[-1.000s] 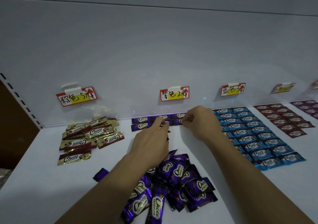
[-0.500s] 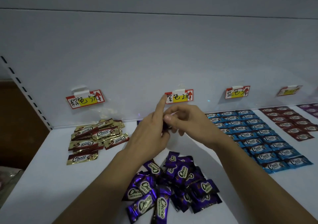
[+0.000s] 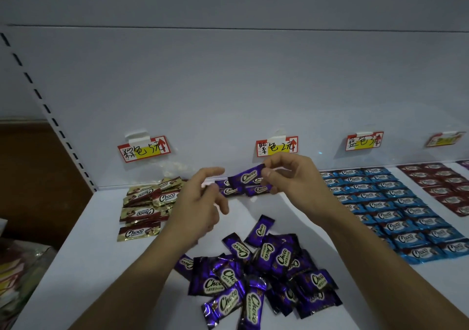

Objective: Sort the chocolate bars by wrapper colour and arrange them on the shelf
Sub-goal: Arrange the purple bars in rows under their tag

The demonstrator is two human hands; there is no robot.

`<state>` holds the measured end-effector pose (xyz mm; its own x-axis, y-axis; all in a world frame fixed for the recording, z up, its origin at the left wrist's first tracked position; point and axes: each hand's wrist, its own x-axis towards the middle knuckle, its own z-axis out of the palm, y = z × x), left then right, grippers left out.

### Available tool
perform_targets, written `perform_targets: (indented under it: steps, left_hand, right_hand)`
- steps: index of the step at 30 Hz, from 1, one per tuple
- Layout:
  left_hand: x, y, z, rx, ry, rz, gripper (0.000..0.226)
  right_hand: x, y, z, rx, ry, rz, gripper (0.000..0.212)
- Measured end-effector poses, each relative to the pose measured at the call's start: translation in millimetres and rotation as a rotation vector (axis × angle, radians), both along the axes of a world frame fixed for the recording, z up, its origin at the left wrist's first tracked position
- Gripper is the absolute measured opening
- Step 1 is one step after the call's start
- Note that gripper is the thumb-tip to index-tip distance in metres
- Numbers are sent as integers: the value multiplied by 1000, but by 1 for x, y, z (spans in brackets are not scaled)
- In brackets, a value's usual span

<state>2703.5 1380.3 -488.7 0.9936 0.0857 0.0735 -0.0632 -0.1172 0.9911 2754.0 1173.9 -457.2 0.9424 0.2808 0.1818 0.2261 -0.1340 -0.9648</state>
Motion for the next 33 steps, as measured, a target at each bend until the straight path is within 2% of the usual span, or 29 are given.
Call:
perform_targets:
  steps: [3, 6, 10, 13, 20, 23, 24, 25, 29, 33]
  left_hand:
    - [2, 4, 2, -296, 90, 43, 30]
    - [5, 9, 8, -351, 88, 9, 26]
    - [2, 9, 7, -229, 98, -69, 21]
    - [1, 10, 7, -98, 96, -71, 15]
    - [4, 22, 1, 136, 146, -12, 15]
    - [7, 24, -6, 362, 82, 71, 10]
    - [8, 24, -7, 379, 74, 91, 8]
    - [9, 24, -7, 344, 74, 104, 6]
    - [11, 24, -1, -15, 157, 159, 12]
    - [15, 27, 1, -314, 168, 183, 16]
  right_hand:
    - [1, 3, -4, 32, 33, -22, 6]
    - [0, 5, -5, 40, 29, -31, 5]
    - [-3, 8, -5, 28, 18, -21, 18]
    - [-6, 12, -5, 18, 1, -5, 19]
    - [-4, 11, -15, -248, -84, 92, 15]
    - [0, 12, -26, -399, -92, 86, 12]
    - [1, 14, -30, -457, -100, 77, 13]
    - [3, 16, -34, -510, -107, 66, 14]
    - [8, 21, -45, -653, -175, -16, 13]
    - [5, 22, -45, -644, -279, -42, 14]
